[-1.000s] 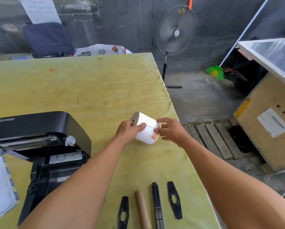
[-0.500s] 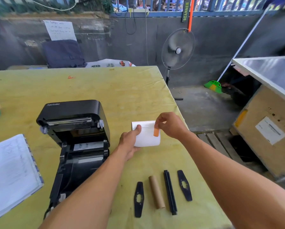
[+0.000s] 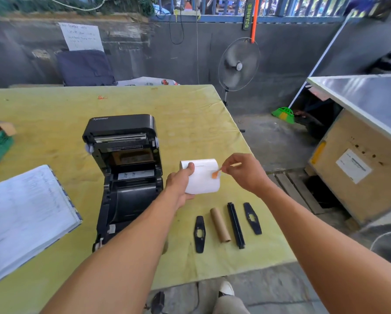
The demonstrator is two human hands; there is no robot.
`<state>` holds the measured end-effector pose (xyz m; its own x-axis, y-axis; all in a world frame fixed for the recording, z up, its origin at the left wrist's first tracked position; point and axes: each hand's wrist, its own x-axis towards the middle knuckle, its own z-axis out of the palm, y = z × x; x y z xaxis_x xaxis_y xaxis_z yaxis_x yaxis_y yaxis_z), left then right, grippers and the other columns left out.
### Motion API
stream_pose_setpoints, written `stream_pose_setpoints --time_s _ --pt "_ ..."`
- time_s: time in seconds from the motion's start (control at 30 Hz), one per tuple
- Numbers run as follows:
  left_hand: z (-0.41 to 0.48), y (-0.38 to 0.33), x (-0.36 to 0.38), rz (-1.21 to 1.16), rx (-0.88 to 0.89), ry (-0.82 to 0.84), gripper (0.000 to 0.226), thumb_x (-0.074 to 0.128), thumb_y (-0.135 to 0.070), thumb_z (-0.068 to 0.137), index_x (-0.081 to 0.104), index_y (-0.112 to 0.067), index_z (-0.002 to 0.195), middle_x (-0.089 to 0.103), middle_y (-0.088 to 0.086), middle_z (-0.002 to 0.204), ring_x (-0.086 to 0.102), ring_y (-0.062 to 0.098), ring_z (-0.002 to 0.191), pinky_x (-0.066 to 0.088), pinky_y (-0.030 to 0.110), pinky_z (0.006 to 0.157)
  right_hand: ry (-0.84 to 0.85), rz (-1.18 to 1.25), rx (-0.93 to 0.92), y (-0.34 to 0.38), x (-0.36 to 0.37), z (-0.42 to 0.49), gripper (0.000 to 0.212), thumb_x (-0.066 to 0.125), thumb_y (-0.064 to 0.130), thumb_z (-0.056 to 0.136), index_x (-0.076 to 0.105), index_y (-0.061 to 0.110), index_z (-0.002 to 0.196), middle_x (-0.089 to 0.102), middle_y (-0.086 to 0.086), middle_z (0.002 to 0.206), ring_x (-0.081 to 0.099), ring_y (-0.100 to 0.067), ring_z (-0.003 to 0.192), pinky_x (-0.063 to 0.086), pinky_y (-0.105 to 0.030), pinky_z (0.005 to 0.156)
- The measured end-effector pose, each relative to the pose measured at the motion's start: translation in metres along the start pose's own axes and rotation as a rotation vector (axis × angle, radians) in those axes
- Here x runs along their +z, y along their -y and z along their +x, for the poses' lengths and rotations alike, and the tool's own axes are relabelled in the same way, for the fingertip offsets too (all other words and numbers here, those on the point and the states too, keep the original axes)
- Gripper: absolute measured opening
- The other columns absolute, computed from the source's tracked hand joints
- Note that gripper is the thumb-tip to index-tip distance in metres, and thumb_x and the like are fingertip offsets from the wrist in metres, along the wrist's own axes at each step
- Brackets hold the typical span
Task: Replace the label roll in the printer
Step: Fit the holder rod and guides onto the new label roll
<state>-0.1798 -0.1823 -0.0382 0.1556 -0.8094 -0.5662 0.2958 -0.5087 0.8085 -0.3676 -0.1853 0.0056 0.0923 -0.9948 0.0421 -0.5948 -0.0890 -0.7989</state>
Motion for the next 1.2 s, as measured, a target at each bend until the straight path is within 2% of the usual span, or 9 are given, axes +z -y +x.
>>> stream_pose_setpoints --time_s 0.07,0.23,0.43,0.6,0.8,0.93,1.0,1.07,1.2 --pt "0.003 0.0 0.002 -0.007 0.0 -0.012 0.057 0.065 -0.041 0.09 0.048 -0.007 0.132 0.056 0.017 0.129 0.056 0.039 0.112 0.049 0.057 0.093 -0.053 0.046 -0.004 0.0 -0.005 0.006 0.014 0.062 0.004 0.087 0.07 0.013 0.078 0.071 0.002 0.084 0.063 -0.019 0.08 0.05 -0.031 0.072" --pt "0.025 -0.005 0.011 -0.056 -0.016 -0.022 0.055 0.065 -0.037 0.092 0.046 -0.006 0.133 0.054 0.017 0.129 0.054 0.04 0.113 0.045 0.063 0.097 -0.02 -0.071 0.038 -0.021 -0.021 0.039 0.024 0.051 -0.002 0.083 0.065 0.014 0.074 0.071 0.017 0.063 0.065 -0.009 0.07 0.052 -0.027 0.058" --pt "0.052 -0.009 0.024 -0.075 -0.029 -0.013 0.054 0.066 -0.035 0.091 0.047 -0.005 0.132 0.056 0.011 0.12 0.055 0.034 0.105 0.048 0.059 0.091 0.252 -0.286 0.155 -0.08 -0.011 0.07 0.021 0.058 0.004 0.082 0.058 0.024 0.09 0.074 0.002 0.08 0.065 -0.022 0.076 0.053 -0.033 0.063" --pt "0.067 -0.006 0.035 -0.079 -0.067 -0.062 0.066 0.07 -0.035 0.088 0.04 -0.002 0.136 0.049 0.015 0.133 0.052 0.036 0.116 0.045 0.06 0.098 0.396 -0.487 0.067 -0.113 0.008 0.096 0.033 0.056 0.001 0.081 0.064 0.028 0.064 0.073 0.002 0.077 0.063 -0.017 0.066 0.038 -0.019 0.045" --pt "0.079 0.001 0.043 -0.105 -0.091 -0.098 0.068 0.071 -0.036 0.087 0.039 -0.004 0.138 0.049 0.013 0.136 0.052 0.036 0.118 0.046 0.059 0.098 0.494 -0.553 0.031 -0.129 0.025 0.12 0.027 0.056 0.003 0.086 0.078 0.02 0.079 0.075 -0.002 0.083 0.063 -0.02 0.068 0.045 -0.025 0.06" --pt "0.084 0.003 0.045 -0.128 -0.1 -0.131 0.067 0.071 -0.035 0.087 0.039 -0.004 0.137 0.05 0.013 0.135 0.053 0.035 0.118 0.046 0.06 0.096 0.5 -0.544 0.081 -0.134 0.028 0.124 0.03 0.057 0.007 0.084 0.066 0.029 0.066 0.07 0.005 0.075 0.066 -0.022 0.069 0.045 -0.025 0.056" --pt "0.087 0.002 0.047 -0.137 -0.097 -0.129 0.064 0.071 -0.034 0.088 0.041 -0.004 0.136 0.052 0.014 0.133 0.054 0.034 0.116 0.047 0.059 0.095 0.482 -0.525 0.109 -0.136 0.027 0.124 0.017 0.065 0.013 0.082 0.066 0.03 0.082 0.07 0.003 0.086 0.065 -0.024 0.076 0.045 -0.027 0.058" --pt "0.089 0.001 0.049 -0.141 -0.09 -0.127 0.063 0.071 -0.033 0.088 0.043 -0.003 0.135 0.053 0.014 0.132 0.054 0.033 0.114 0.046 0.059 0.094 0.442 -0.506 0.145 -0.139 0.025 0.126 0.045 0.079 0.025 0.076 0.054 0.026 0.114 0.063 -0.002 0.098 0.06 -0.026 0.085 0.043 -0.031 0.063" --pt "0.089 0.001 0.054 -0.139 -0.093 -0.139 0.062 0.071 -0.033 0.088 0.043 -0.003 0.134 0.053 0.013 0.13 0.054 0.033 0.112 0.046 0.059 0.096 0.363 -0.456 0.279 -0.139 0.027 0.127 0.059 0.085 0.03 0.07 0.048 0.018 0.115 0.058 -0.005 0.101 0.059 -0.029 0.088 0.048 -0.036 0.068"
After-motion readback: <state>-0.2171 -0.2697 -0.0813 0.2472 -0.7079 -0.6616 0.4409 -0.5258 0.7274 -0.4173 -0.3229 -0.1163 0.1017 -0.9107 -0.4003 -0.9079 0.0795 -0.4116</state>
